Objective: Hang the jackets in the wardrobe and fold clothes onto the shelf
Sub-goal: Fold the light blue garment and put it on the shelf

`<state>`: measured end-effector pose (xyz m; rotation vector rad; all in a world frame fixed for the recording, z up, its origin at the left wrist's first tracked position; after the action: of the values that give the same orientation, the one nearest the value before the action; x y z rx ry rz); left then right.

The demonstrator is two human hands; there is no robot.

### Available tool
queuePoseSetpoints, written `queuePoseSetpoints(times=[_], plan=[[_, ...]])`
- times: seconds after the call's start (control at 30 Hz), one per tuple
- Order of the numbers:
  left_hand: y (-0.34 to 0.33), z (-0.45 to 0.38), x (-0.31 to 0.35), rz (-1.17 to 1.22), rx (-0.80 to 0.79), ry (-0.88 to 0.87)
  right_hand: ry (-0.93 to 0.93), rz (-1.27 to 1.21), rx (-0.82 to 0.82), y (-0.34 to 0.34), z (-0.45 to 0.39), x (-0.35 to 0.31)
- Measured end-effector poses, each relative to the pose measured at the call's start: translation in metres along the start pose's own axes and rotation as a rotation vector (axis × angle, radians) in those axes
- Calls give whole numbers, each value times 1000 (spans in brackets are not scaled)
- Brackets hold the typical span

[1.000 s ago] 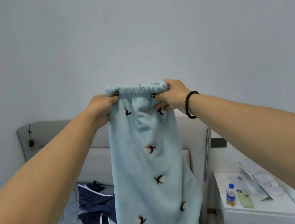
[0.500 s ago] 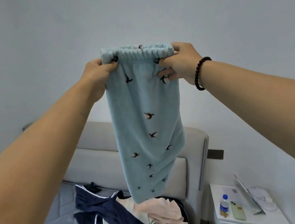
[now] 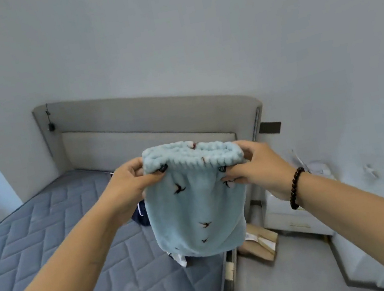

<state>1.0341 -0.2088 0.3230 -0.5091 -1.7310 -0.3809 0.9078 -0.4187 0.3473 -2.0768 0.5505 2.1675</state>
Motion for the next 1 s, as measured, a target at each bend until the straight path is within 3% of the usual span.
queuePoseSetpoints(times=[0.37, 0.53, 0.73, 1.0], plan=[[16, 93, -168, -22, -161, 413, -373, 69, -141, -60, 50, 172], [19, 99, -235, -18, -184, 552, -519, 78, -172, -71, 34, 236], [27, 42, -304, -31, -111, 602, -665, 35, -152, -72, -42, 298], [53, -78, -413, -115, 185, 540, -691, 95, -117, -78, -211, 386]])
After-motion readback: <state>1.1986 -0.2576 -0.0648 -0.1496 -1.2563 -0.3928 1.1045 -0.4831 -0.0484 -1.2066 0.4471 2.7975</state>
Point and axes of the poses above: each hand's wrist, its own z-axis away from the middle knuckle, its own y-axis out of the back of the hand, x = y × z, the point moved 9 cm from there along -z, towards the middle knuckle, and after that the axes turned 7 degrees about -y, right-handed, at the moved point
